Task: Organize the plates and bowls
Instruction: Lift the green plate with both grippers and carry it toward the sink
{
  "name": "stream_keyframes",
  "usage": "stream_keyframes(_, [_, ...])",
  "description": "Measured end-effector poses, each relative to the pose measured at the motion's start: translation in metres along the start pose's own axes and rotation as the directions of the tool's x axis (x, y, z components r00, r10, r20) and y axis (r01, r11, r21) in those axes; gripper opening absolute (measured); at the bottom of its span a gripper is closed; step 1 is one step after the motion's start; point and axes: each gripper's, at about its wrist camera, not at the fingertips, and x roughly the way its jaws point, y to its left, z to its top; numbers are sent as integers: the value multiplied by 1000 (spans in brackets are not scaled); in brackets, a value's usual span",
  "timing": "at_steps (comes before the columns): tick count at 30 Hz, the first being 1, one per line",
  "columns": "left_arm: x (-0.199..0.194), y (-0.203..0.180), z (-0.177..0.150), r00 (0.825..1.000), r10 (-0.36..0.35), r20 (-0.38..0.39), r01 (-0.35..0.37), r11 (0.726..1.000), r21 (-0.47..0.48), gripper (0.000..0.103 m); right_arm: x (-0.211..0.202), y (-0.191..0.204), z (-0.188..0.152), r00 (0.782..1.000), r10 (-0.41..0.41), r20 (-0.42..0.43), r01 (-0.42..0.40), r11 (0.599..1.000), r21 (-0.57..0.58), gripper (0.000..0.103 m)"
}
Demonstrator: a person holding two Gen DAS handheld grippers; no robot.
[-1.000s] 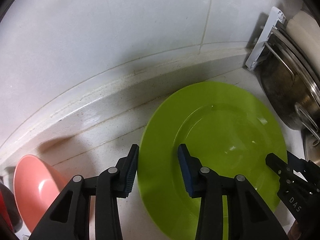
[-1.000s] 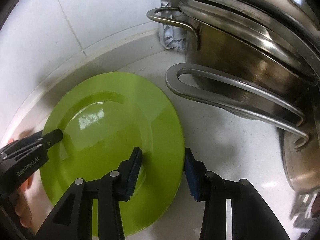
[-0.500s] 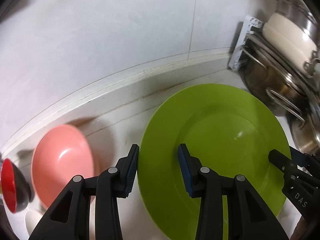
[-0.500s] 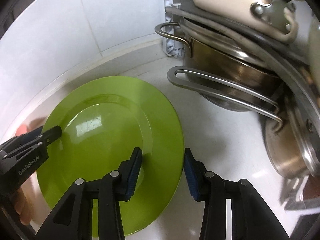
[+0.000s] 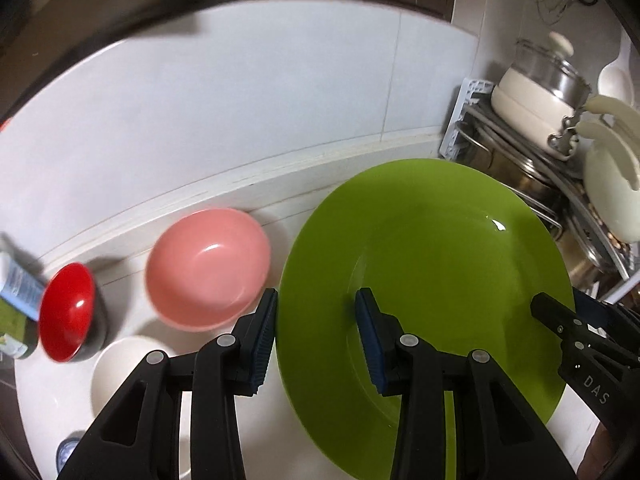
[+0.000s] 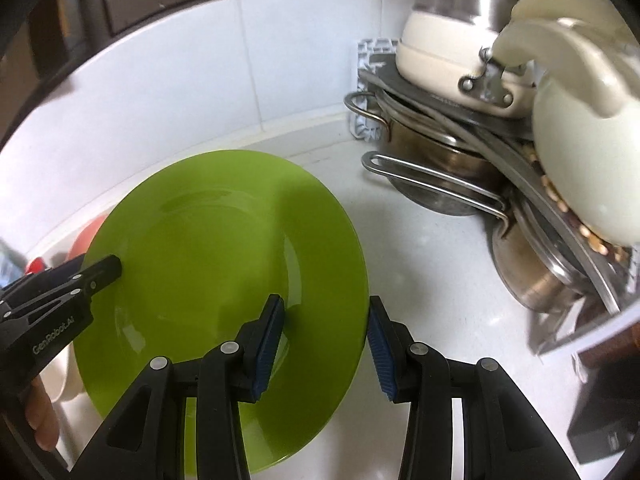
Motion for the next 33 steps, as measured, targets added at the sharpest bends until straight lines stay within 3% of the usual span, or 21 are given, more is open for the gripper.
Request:
stream_keyframes(15, [-88, 72, -59, 997, 47, 64, -41, 995, -88, 39, -76, 60, -41, 997, 32, 75, -26, 997, -73, 43])
stream_keyframes(33, [-165, 172, -126, 980, 187, 73, -164, 955, -247, 39, -128, 164, -94, 978, 182, 98, -160, 966, -204, 43])
